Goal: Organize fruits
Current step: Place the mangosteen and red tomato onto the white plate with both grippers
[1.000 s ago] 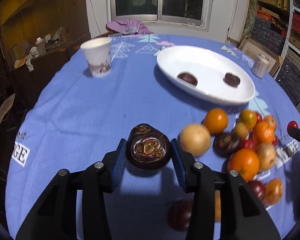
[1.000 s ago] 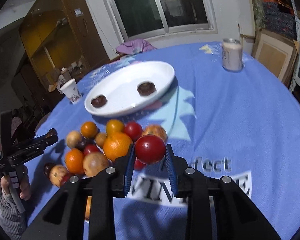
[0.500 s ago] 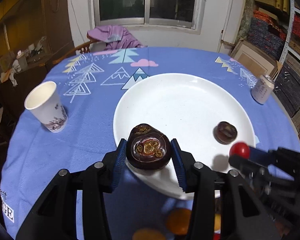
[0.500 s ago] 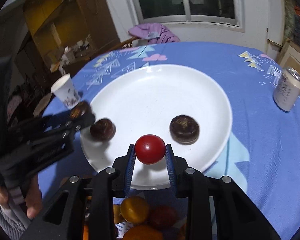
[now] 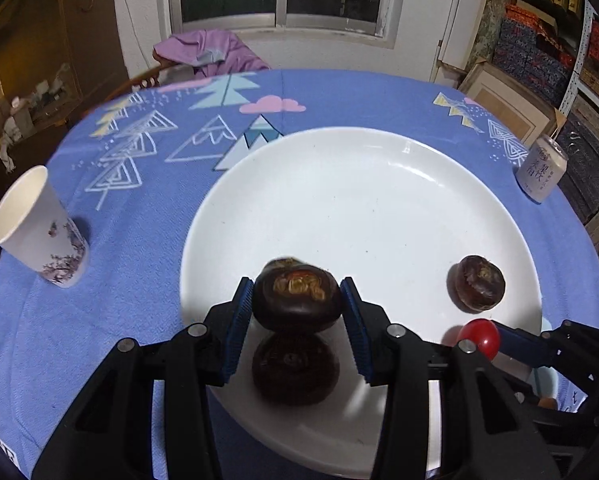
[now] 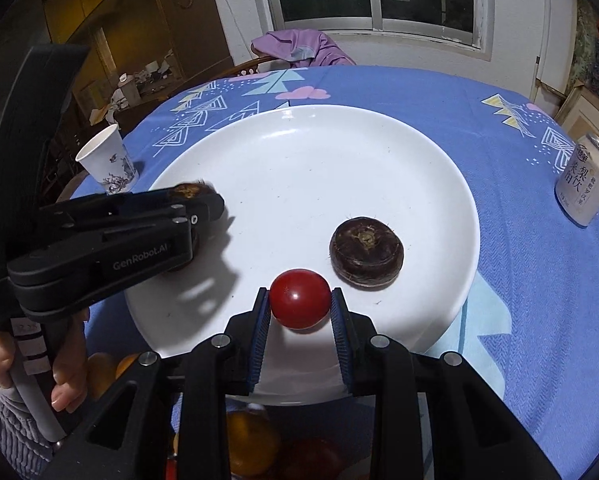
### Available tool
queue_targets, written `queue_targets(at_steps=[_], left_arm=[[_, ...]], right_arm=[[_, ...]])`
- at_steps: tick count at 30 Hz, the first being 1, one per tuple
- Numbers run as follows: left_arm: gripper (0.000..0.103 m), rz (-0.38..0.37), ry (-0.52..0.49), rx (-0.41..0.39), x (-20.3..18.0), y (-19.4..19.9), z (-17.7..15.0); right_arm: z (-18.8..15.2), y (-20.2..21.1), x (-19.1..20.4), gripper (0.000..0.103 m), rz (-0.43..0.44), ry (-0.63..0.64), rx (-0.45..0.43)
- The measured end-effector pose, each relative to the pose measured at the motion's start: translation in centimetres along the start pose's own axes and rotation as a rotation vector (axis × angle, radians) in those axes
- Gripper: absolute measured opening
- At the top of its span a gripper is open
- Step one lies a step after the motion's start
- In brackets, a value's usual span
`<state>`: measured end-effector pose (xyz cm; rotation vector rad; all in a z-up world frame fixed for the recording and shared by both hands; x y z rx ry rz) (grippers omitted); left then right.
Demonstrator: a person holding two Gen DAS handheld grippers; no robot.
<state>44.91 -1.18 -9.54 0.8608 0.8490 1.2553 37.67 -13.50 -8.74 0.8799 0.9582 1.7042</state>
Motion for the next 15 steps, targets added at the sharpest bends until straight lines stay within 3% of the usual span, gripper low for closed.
queue_targets(at_steps=[11,14,15], left_arm=[[0.053,0.019,0.005,-0.042,0.4,2.0,0.3],[0.055,0.015,0.036,-0.073,1.1,4.3,-0.3],[0.062,0.013,0.045,-0.086,1.4,5.1,-0.7]], right_arm=[[-0.1,1.6,-1.1,0.047,0.054,-0.047,-0.029],[-0.2,3.0,-2.1,0.063,0.071,-0.082,-0.071],[-0.3,3.6,-2.6,0.070,0.077,-0.107,-0.089]])
Point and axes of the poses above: each gripper's, at about its wrist camera, not at the fingertips, and y roughly against the way its jaws point, x to its left, z to its top, the point moved 6 cm from there along -y, roughly the way its jaws point, and after that the axes turned 11 degrees about x, right-handed, at the moved point
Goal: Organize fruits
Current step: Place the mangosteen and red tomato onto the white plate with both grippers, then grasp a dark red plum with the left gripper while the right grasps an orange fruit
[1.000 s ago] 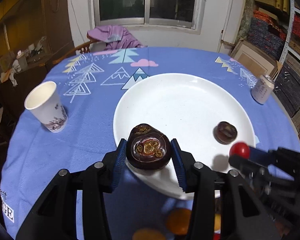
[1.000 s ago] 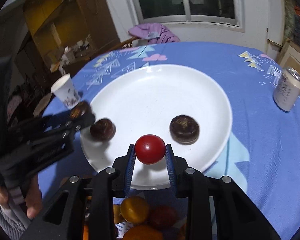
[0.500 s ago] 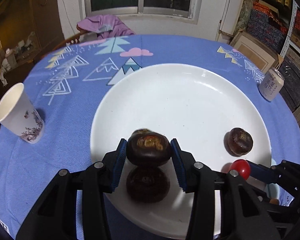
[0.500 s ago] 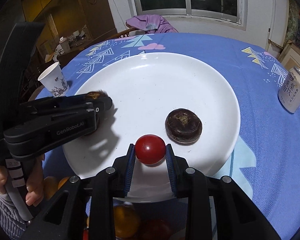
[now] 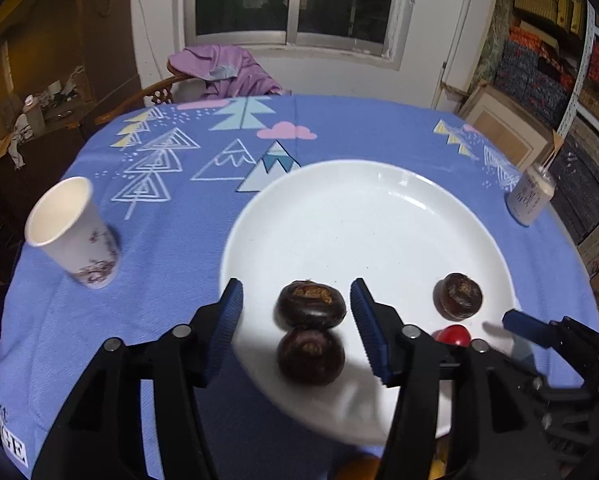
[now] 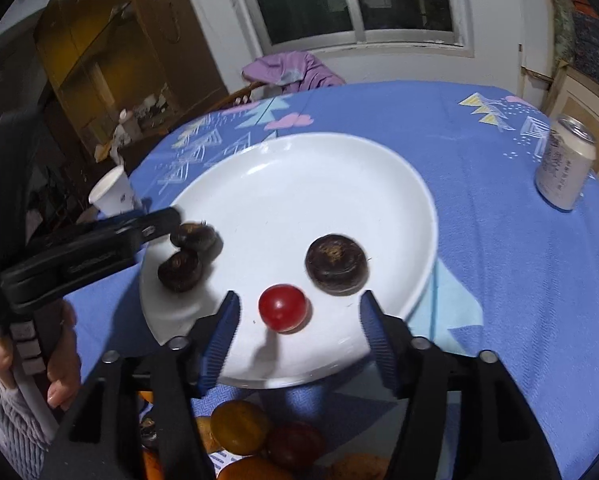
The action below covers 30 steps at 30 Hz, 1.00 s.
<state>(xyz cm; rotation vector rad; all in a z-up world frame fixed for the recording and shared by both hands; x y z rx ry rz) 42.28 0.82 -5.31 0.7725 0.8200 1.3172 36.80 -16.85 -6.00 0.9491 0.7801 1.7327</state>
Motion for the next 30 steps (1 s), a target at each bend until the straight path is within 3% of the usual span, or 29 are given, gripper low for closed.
queue_targets(at_steps=[2,8,10,12,14,19,24,27,30], left_arm=[[0.070,0.012,0.024,-0.042,0.9,2.3,-1.3],[0.070,0.028,0.031,-0.109,3.5,7.3,-9.9],[0.070,0.062,0.041,-0.088,4.5,7.5,-13.7],[0.070,0.048,0.045,-0.056,4.9,7.3,-16.3],[0.070,0.049,0.024,-0.019,4.6,7.2,-19.0],[0.074,0.061,-0.051,-0.066,3.1,9.1,-21.4],[0.074,0.032,-0.035,-0.041,3.6,9.0,-22.4],[0.074,0.035,-0.090,-0.008,2.5,8.5,-22.9],[0.081,0.053,-0.073,0.009,3.0,8.2,-23.0]], right_arm=[[0.1,1.0,-1.0,0.073,0.016,-0.060,-0.033],[-1.6,4.3,-2.2,0.076,0.056,-0.155,-0.098],[-2.8,5.6,-1.9,0.082,0.065,-0.147,-0.129],[-5.3,7.2,-2.1,0.089,0.071,-0.147,-0.185],[-7.7,8.6,-2.9,0.090,0.021,-0.178,-0.228],[-11.2,12.7,-3.8,0.090,0.077,-0.185,-0.366],[-14.3,13.7,-3.1,0.090,0.230,-0.160,-0.383],[-14.5,13.5,-1.4,0.090,0.196,-0.101,-0.377],[-14.8,13.5,-0.2,0.090,0.163,-0.045,-0.378]])
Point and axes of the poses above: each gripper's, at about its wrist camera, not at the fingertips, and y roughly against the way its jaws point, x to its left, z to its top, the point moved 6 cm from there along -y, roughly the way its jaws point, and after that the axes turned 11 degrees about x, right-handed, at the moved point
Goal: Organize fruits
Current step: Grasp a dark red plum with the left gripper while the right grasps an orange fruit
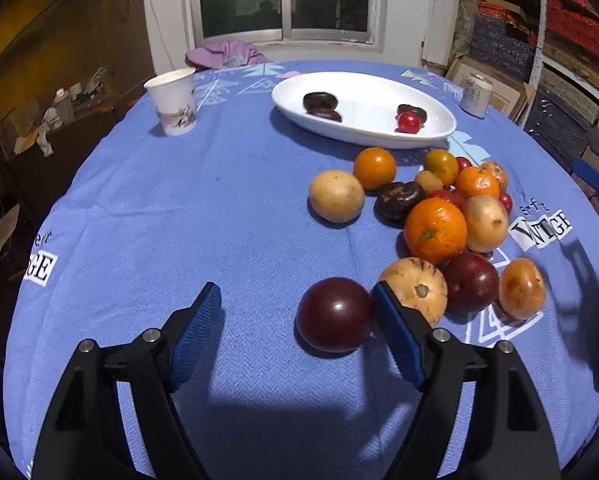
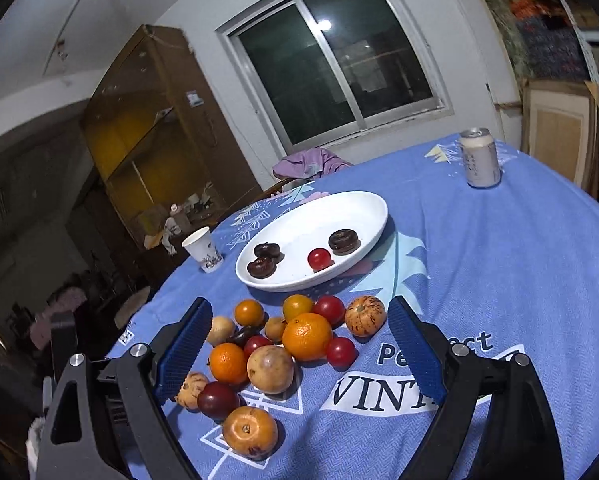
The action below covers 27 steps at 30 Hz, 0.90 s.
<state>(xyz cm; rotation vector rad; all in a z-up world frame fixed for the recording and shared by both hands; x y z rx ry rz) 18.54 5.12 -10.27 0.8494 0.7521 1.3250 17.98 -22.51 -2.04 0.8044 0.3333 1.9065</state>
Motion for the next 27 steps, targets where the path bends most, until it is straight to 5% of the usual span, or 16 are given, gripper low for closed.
queue_targets(at_steps=[4,11,17,24,27], left_arm=[[0.085,0.042,0.027,0.049,0.7,-1.2,-0.1],[0.067,-0.010,0.006,0.048,0.5,-1.1,0.0],[0.056,-0.041,0.008,0.066,0.3,-1.5,0.2],[0.048,-0.057,-0.004,0.072,0.0,-1.6,0.2],[0.047,-0.059,-0.009,0.077,-0.1,-1.7,0.1]], right_arm=[[-0.8,0.1,0.9,0.090,-0.019,0.036,0.022],[-5.2,-0.3,3.2,0.090,-0.037,0.057,0.199],[-7.9,-3.0,5.8,0.090,-0.183,0.199,0.320],[-8.6,-5.3,7.0,0.065,-0.214,0.258,0.380],[-8.7,-5.7,6.8,0.063,-0.215,0.248,0.401]])
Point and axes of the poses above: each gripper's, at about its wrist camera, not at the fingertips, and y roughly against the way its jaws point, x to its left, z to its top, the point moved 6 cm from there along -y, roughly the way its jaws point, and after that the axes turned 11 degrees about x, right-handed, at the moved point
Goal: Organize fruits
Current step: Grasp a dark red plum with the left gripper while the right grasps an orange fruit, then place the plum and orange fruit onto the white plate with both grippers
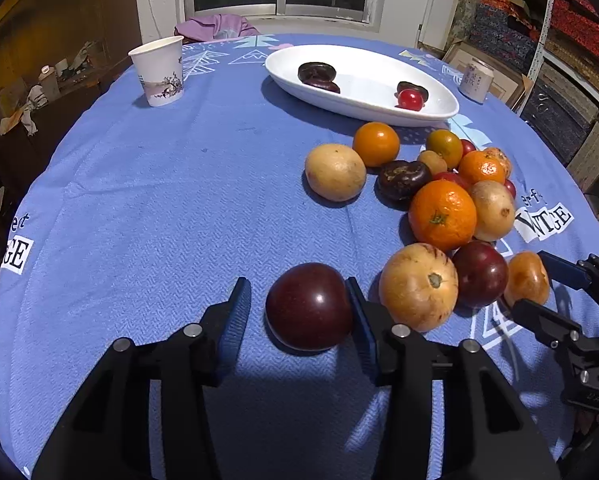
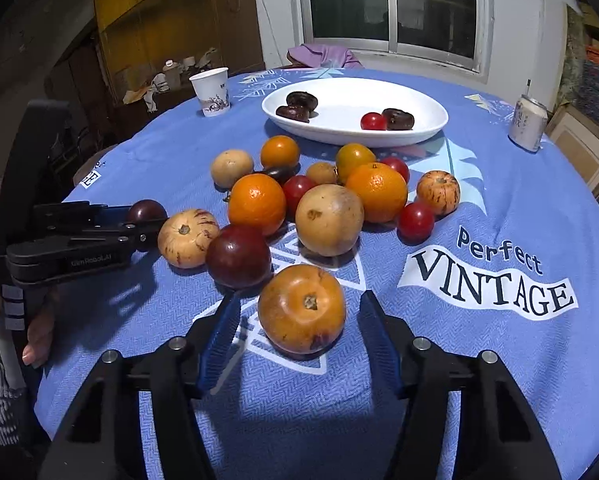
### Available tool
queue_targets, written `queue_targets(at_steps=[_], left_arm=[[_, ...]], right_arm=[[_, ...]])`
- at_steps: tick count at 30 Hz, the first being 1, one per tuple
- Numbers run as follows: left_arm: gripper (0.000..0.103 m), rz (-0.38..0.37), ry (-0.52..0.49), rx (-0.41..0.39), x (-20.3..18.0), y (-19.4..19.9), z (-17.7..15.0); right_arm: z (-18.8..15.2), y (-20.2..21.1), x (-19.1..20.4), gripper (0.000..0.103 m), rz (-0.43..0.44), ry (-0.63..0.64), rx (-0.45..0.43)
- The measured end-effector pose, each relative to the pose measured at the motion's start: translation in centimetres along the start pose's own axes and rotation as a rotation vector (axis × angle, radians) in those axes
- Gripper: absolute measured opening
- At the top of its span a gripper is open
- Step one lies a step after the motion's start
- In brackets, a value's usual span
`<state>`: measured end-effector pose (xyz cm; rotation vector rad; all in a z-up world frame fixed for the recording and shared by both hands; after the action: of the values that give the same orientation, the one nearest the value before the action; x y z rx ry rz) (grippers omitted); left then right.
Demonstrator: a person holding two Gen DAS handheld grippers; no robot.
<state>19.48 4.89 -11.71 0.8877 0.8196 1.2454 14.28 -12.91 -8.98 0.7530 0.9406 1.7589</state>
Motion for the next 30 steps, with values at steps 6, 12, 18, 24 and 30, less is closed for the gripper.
queue_targets(at_steps=[6,12,18,24,30], left_arm=[[0.047,0.002,-0.002,0.000,0.0,0.0,0.0],[0.047,0.000,-0.002,0.000,-0.1,0.0,0.0],[0.037,-0.020,-0.013,-0.007,-0.4,0.1,-0.1],[0.036,-0.027,0.010,-0.030,-0.1,0.5,0.0],[0.036,-0.052,0.054,-0.059,0.6,2.5,2.0]], right_arm=[[0.1,-0.7,-0.3,0.055,0.015,-0.016,0.029],[0.2,-1.1,-0.4,0.045,0.031,-0.029,0.049],[0.3,-1.0,-0.7,0.044,0.057,-0.049,0.043],[0.3,0.1,-1.3,0.044,0.086,-0.078,-0.013],[2.5,3.7,-3.4,0.044,0.133,-0.119,-0.090]])
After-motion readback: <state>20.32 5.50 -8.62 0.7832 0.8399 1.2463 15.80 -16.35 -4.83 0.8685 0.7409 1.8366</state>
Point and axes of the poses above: each gripper's, at about its wrist camera, not at the fingertips, and y roughly against the way its jaws point, x to its left, z to its top, the point moved 6 cm from there along -y, roughly the way its jaws point, and after that the axes turned 11 degrees about x, right-handed, at the moved point
